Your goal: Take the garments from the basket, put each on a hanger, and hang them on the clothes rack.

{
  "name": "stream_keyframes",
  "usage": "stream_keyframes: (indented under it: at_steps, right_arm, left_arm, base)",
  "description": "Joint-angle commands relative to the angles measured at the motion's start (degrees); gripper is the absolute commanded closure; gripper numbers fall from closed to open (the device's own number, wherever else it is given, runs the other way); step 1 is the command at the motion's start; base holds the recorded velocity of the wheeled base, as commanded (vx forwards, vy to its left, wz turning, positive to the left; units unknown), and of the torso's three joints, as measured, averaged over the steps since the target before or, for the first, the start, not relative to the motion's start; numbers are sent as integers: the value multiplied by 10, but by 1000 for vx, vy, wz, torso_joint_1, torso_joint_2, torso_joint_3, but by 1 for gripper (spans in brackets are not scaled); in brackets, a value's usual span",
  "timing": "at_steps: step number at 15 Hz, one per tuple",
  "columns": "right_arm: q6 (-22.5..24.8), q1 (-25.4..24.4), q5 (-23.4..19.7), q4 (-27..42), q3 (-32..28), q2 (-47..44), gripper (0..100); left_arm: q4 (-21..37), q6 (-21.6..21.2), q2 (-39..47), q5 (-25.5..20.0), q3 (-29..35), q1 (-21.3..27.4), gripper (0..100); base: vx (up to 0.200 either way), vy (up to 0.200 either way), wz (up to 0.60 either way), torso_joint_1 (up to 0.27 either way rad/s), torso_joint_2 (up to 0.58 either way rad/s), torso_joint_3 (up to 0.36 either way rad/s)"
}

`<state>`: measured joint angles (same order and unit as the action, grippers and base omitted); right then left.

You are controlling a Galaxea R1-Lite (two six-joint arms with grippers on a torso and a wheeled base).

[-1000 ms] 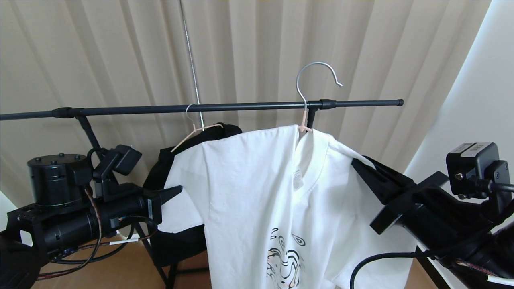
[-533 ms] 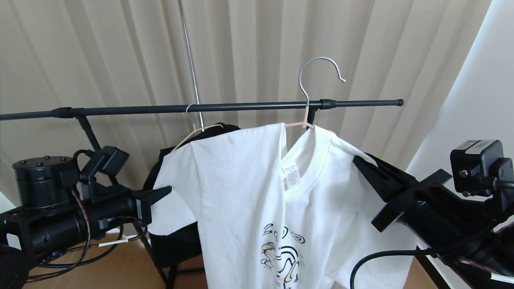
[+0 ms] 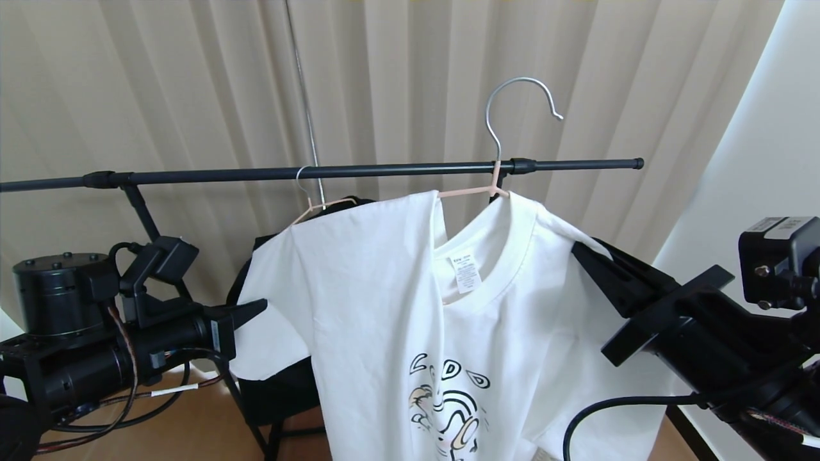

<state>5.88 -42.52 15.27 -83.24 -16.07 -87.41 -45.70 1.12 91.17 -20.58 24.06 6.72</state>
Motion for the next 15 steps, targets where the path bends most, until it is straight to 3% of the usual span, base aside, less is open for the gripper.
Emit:
stream_keyframes:
  at_steps: [1,15]
  right_arm:
    - [0,0,0,0,-1,4,100]
    - [5,25,-1,4,-3,19,100]
  left_arm:
    - [0,0,0,0,-3,-2,100]
    - [0,0,1,0,-17,-14,100]
  base:
    - [0,0,0,0,0,0]
    - [0,0,0,0,0,0]
